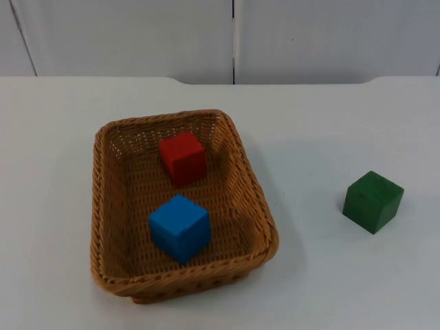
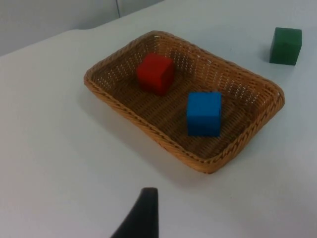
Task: Pick up one cube with each hand and place exactly two cubes into the same basket, leaving the remaining cube outside.
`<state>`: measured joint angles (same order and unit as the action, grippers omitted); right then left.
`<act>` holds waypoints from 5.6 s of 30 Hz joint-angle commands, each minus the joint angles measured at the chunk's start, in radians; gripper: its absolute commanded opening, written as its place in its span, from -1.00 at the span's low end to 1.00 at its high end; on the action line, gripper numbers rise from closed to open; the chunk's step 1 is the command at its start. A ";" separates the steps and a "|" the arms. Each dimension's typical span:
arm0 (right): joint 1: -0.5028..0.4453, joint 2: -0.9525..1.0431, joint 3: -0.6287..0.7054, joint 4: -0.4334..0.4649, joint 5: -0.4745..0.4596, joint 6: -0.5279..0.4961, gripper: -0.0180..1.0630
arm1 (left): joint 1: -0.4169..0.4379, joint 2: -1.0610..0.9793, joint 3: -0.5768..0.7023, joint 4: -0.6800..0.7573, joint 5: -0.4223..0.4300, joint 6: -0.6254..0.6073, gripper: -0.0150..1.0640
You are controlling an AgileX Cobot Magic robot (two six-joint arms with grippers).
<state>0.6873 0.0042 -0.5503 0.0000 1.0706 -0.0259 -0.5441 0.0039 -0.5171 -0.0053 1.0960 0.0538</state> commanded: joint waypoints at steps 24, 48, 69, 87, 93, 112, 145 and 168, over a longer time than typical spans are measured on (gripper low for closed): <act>-0.003 -0.004 0.035 -0.022 0.008 0.018 0.30 | -0.002 -0.004 0.022 -0.012 -0.020 -0.013 0.78; -0.003 -0.004 0.035 -0.022 0.008 0.018 0.99 | -0.002 -0.004 0.022 -0.008 -0.020 -0.013 0.78; -0.003 -0.004 0.035 -0.022 0.008 0.018 0.99 | -0.002 -0.004 0.022 -0.008 -0.020 -0.013 0.97; -0.099 -0.004 0.035 -0.020 0.008 0.018 0.99 | -0.002 -0.004 0.022 -0.008 -0.020 -0.013 0.97; -0.237 -0.004 0.035 -0.020 0.008 0.018 0.99 | -0.002 -0.004 0.022 -0.008 -0.020 -0.013 0.97; -0.623 -0.004 0.035 -0.020 0.006 0.018 0.99 | -0.002 -0.004 0.022 -0.008 -0.020 -0.013 0.97; -0.645 -0.004 0.035 -0.017 0.006 0.018 0.99 | -0.002 -0.004 0.022 -0.008 -0.020 -0.013 0.97; -0.642 -0.004 0.035 -0.017 0.006 0.018 0.99 | 0.289 -0.004 0.022 -0.006 -0.020 -0.013 0.97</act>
<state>0.0493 0.0042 -0.5224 -0.0175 1.0824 0.0000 -0.2705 0.0039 -0.4998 -0.0073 1.0871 0.0461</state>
